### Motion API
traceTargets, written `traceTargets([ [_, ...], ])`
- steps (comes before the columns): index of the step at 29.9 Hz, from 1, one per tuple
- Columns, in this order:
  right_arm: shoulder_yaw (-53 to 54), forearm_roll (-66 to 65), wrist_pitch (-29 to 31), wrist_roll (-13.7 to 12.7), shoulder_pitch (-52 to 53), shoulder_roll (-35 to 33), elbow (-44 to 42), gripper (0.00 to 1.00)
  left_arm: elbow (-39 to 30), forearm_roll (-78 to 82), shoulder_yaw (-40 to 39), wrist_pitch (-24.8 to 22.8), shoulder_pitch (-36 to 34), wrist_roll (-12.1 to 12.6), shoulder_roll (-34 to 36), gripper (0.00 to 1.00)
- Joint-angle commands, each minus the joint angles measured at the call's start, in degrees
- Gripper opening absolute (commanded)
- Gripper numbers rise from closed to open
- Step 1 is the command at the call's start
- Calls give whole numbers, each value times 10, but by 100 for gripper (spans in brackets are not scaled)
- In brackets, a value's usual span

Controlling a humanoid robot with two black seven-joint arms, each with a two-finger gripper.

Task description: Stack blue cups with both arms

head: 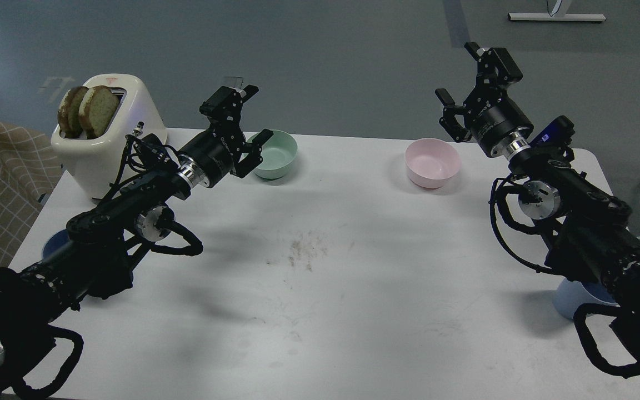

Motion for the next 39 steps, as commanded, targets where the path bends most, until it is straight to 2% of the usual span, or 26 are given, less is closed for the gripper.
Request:
traceTargets([
  [1, 0, 3, 0, 0, -9, 1, 1, 100, -1, 0, -21, -1, 6, -3, -1, 98],
  [7, 0, 0, 0, 0, -13, 5, -3, 100, -1, 0, -23, -25, 8, -10, -2, 98],
  [15, 0, 1, 0, 0, -8, 2, -9, 100, 0, -35, -61, -28, 8, -11, 2, 98],
  [39, -3, 1, 0, 0, -5, 33, -29, 100, -4, -60, -65, -28, 11, -18, -2, 98],
])
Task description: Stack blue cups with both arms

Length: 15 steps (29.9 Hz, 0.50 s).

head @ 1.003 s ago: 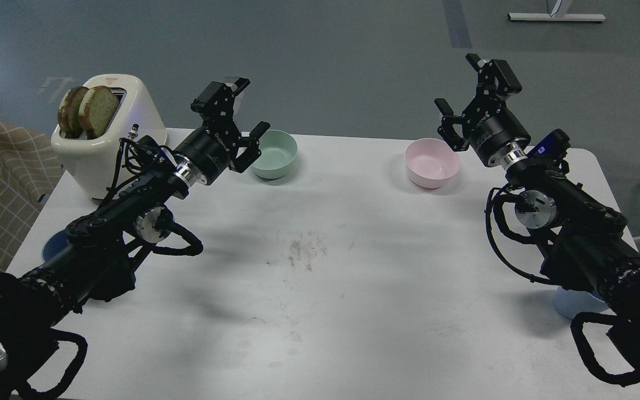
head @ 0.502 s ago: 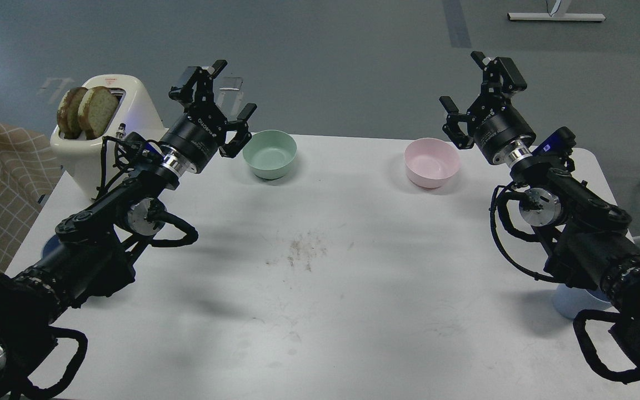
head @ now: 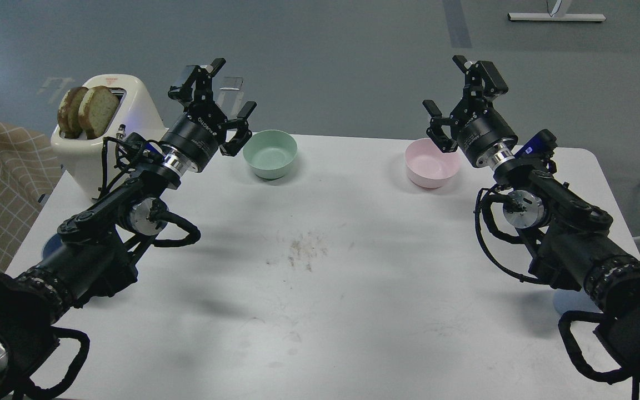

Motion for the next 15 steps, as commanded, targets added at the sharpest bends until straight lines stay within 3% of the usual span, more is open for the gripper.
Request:
traceTargets([
  [1, 1, 1, 0, 0, 0, 1, -4, 100, -3, 0, -1, -1, 2, 0, 1, 98],
  [15, 2, 1, 0, 0, 4, 1, -5, 100, -7, 0, -6, -2, 3, 0, -5, 98],
])
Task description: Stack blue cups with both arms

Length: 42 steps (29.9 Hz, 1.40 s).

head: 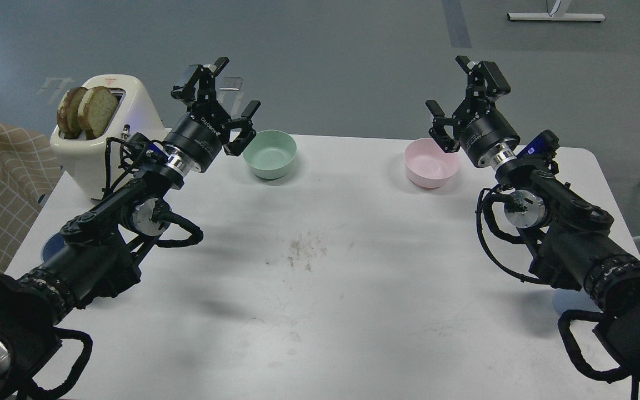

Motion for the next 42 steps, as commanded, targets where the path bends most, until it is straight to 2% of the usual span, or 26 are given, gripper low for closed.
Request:
traceTargets([
  [1, 1, 1, 0, 0, 3, 0, 0, 100, 0, 0, 0, -1, 0, 0, 0, 98],
  [42, 0, 1, 0, 0, 11, 0, -2, 100, -9, 0, -1, 0, 7, 0, 0, 98],
])
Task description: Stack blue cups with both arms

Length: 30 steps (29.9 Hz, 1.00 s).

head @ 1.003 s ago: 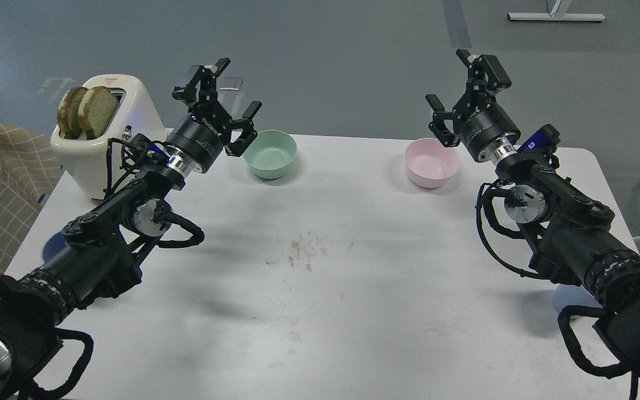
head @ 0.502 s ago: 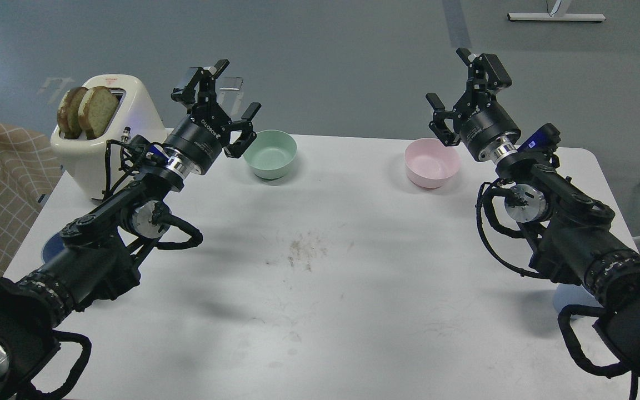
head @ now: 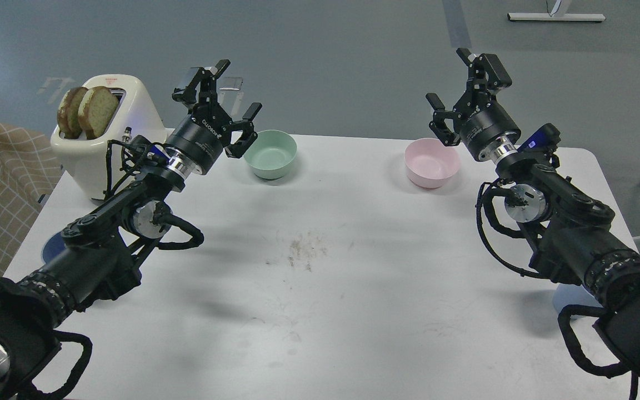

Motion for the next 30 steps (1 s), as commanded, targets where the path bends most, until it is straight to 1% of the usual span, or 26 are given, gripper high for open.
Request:
traceTargets([
  [1, 0, 0, 0, 0, 0, 0, 0, 100, 0, 0, 0, 0, 0, 0, 0, 98],
  [30, 1, 0, 0, 0, -1, 0, 1, 100, 0, 1, 0, -1, 5, 0, -1, 98],
])
